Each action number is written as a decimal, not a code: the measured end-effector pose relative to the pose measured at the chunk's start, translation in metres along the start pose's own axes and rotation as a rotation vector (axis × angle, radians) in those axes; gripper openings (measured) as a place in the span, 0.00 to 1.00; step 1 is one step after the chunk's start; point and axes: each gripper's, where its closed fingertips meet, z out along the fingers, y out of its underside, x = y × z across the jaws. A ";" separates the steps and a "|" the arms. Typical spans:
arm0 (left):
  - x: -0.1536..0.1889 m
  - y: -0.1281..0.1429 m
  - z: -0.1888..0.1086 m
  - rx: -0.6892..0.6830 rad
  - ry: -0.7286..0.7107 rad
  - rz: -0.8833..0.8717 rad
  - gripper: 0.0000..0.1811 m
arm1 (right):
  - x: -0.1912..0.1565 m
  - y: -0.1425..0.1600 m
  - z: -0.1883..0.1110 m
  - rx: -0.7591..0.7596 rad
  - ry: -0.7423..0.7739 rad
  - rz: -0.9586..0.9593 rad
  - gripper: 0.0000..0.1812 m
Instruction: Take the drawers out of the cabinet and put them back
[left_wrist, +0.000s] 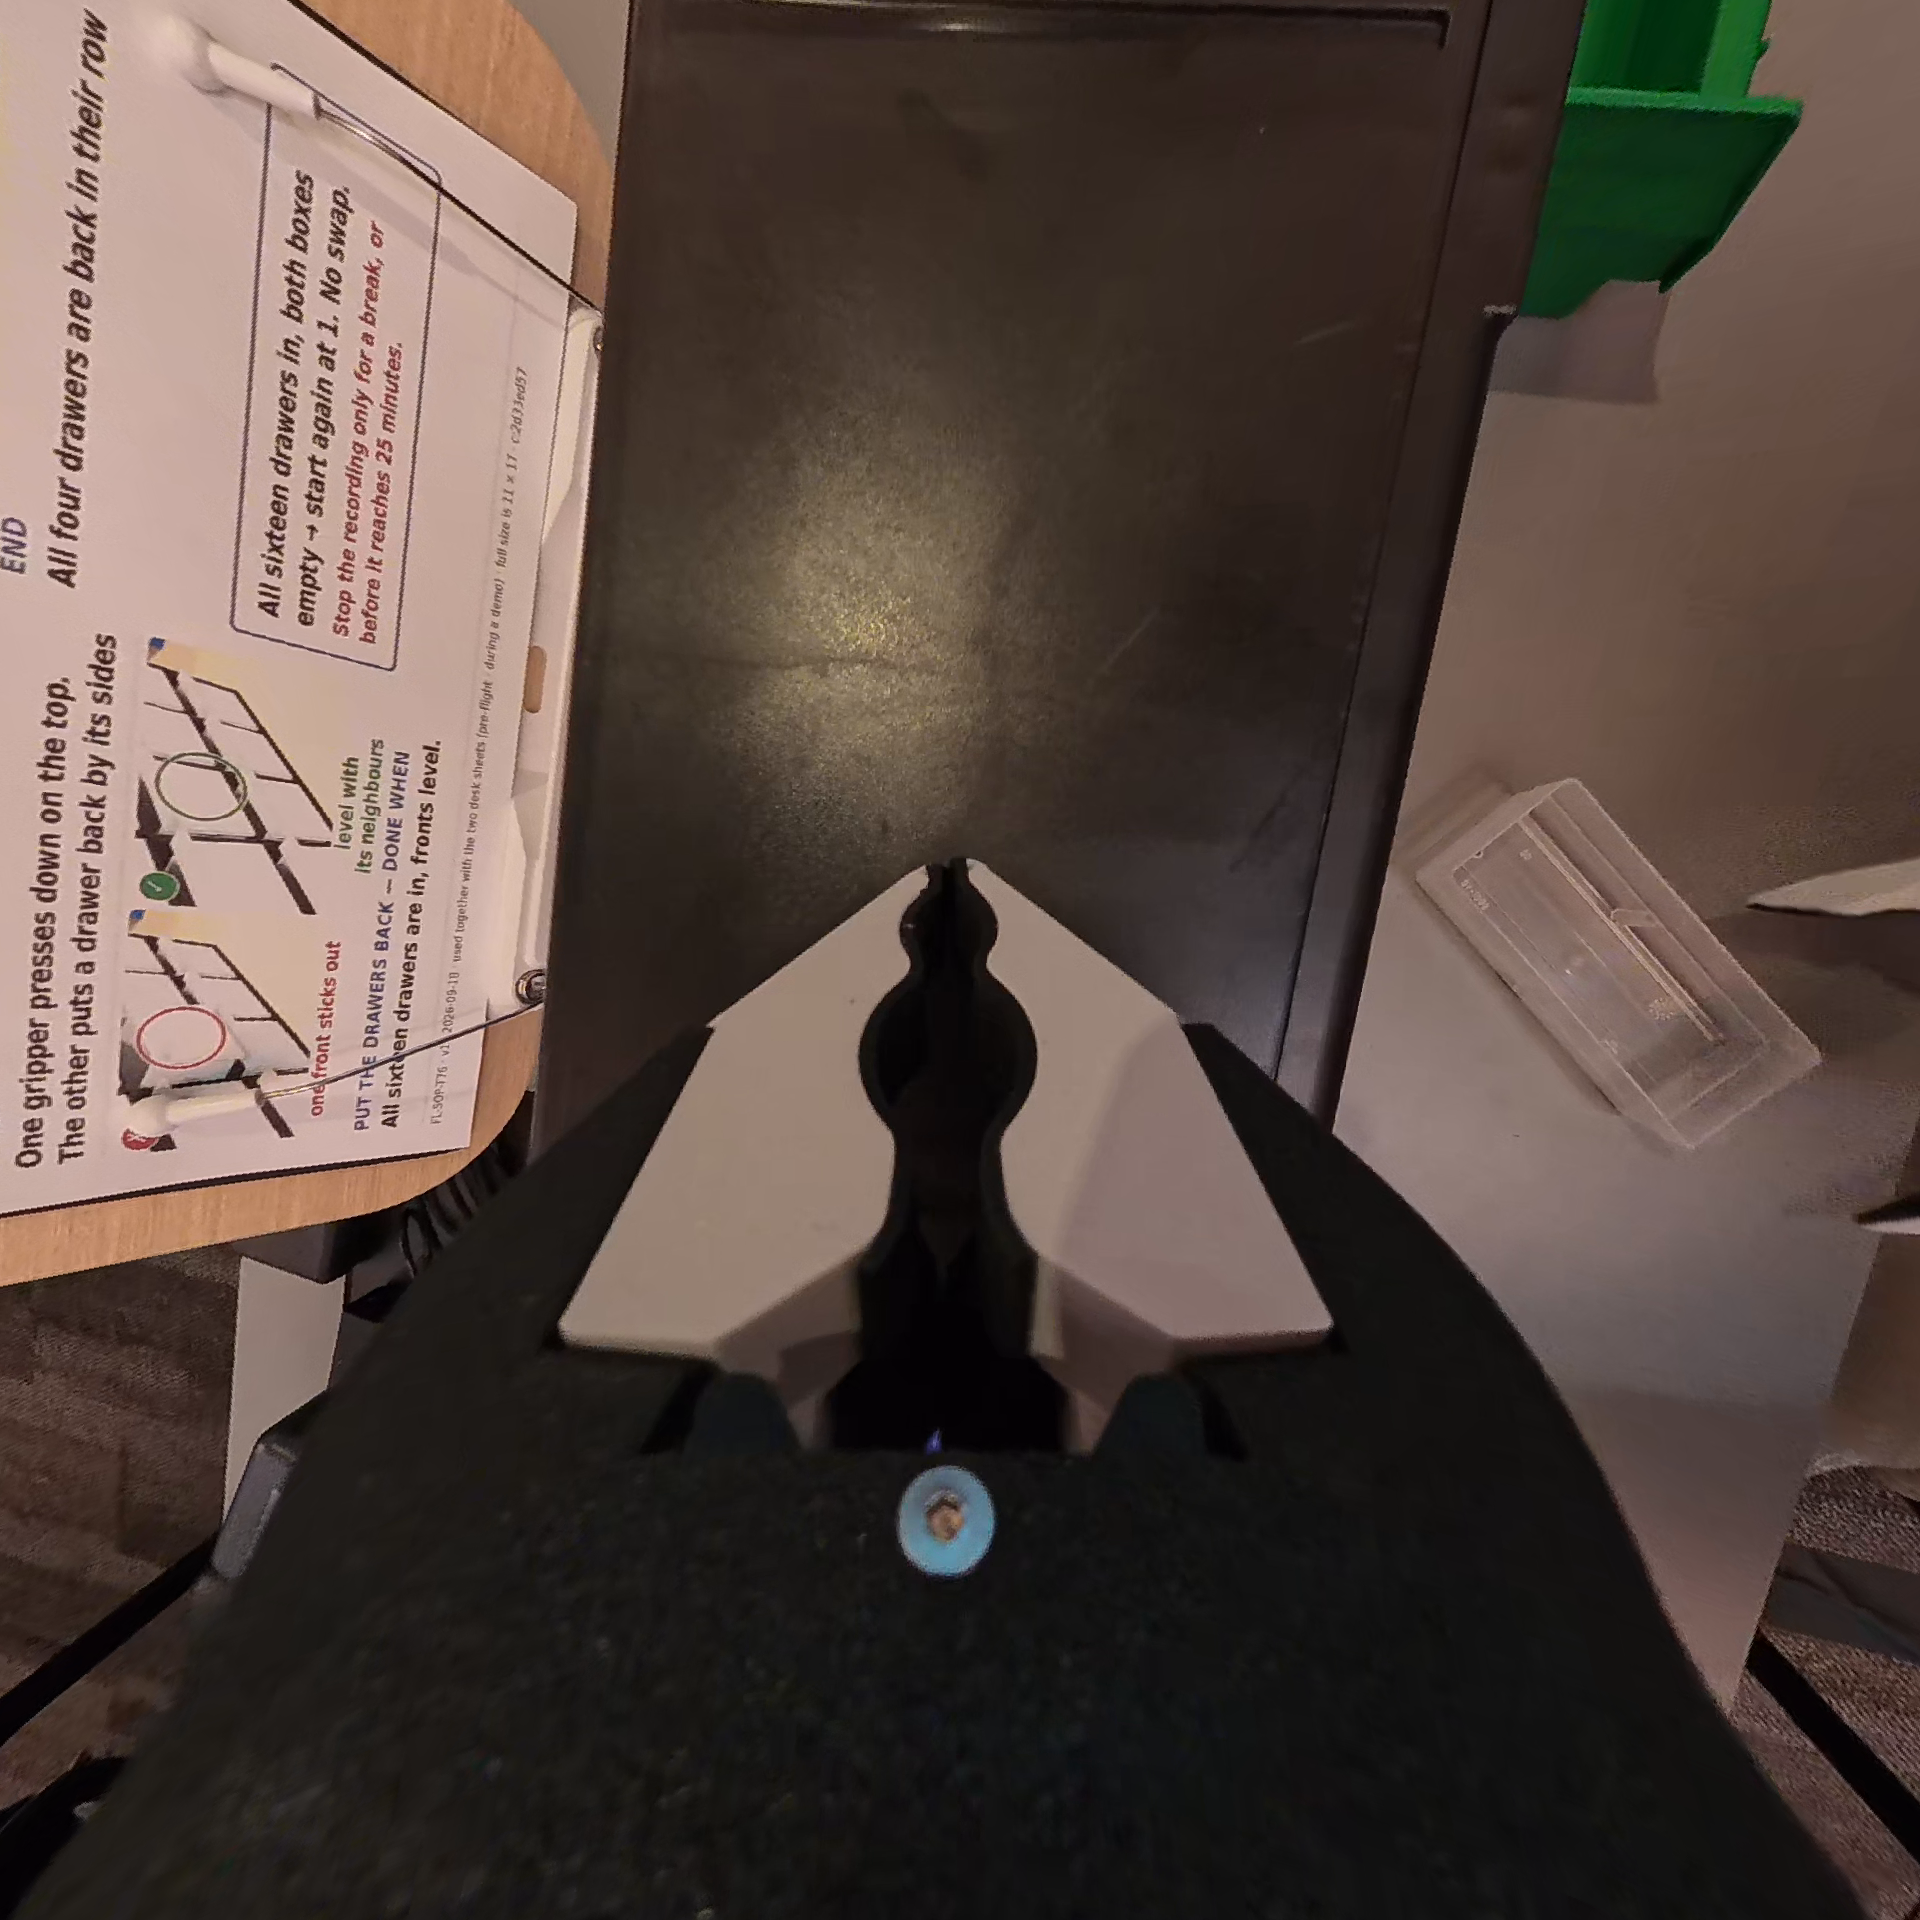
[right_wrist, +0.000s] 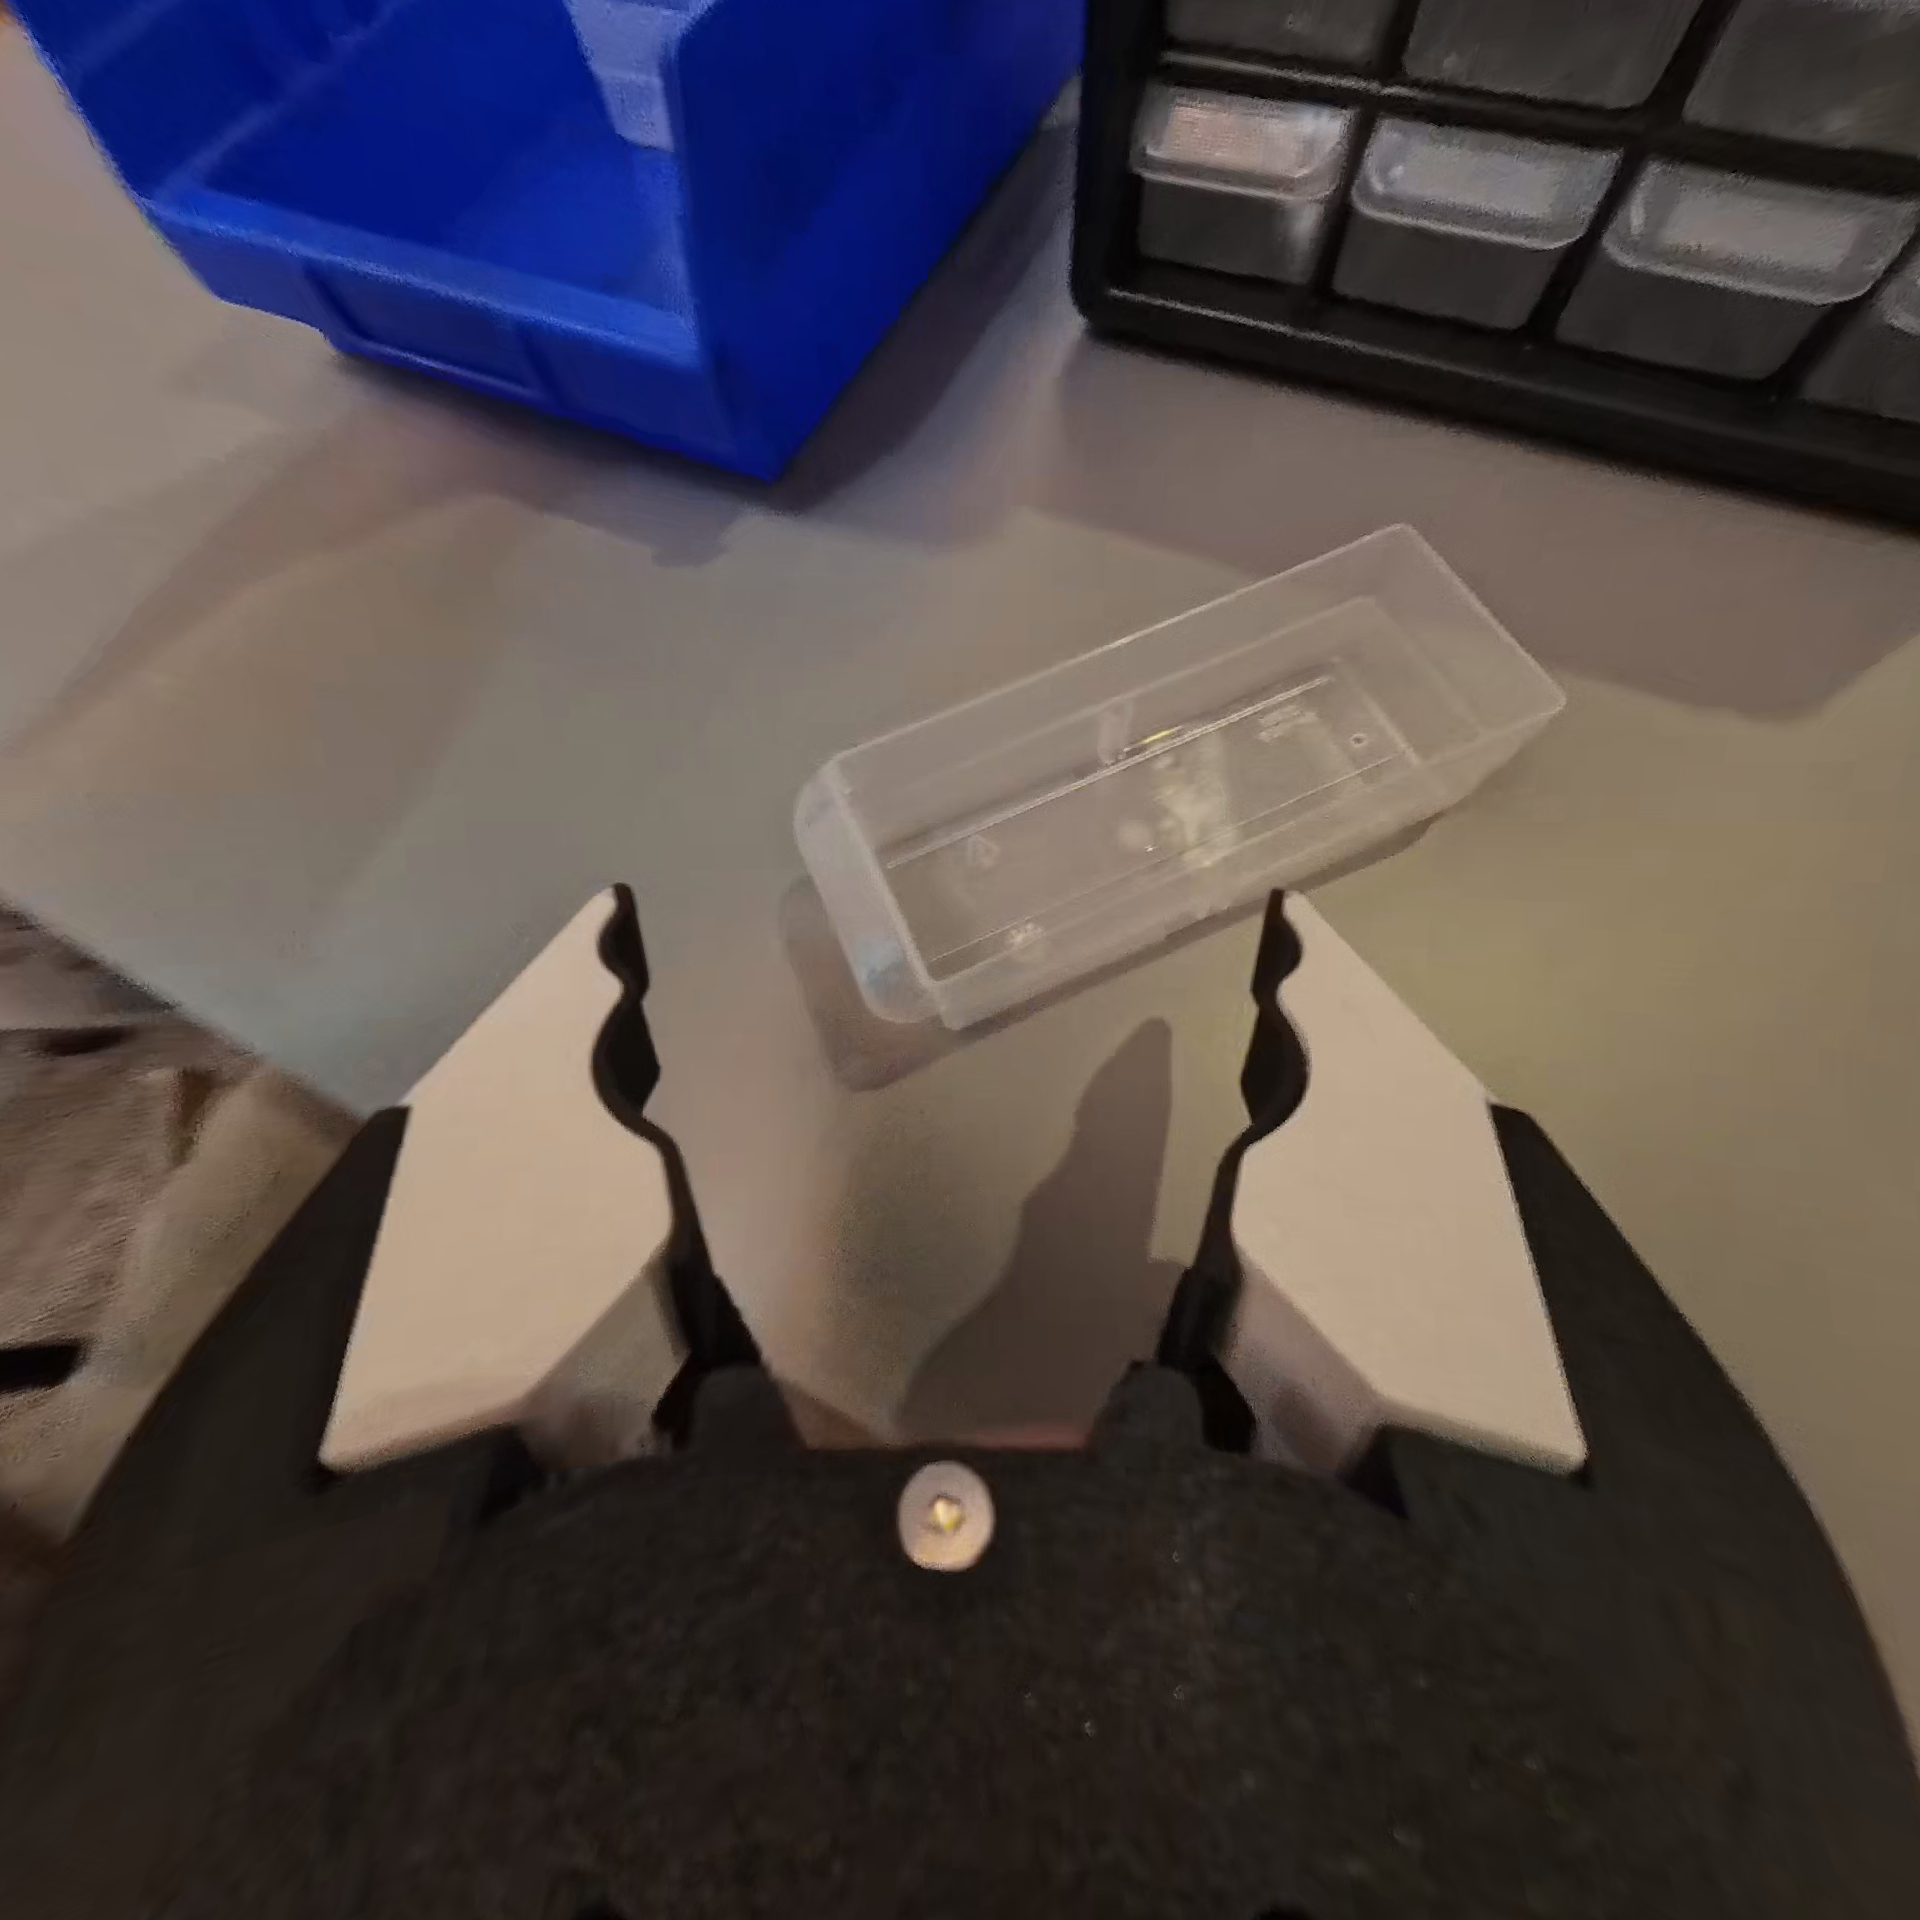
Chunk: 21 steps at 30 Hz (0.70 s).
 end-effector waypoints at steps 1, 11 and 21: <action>0.000 0.000 0.000 0.002 0.001 -0.003 0.00 | 0.002 0.000 0.006 0.000 0.039 -0.019 0.66; 0.000 0.000 0.000 -0.001 -0.015 -0.003 0.00 | 0.033 0.014 0.029 -0.110 0.115 0.045 0.50; 0.000 0.000 0.000 0.014 0.003 -0.014 0.00 | 0.069 0.019 0.017 -0.130 0.157 0.098 0.57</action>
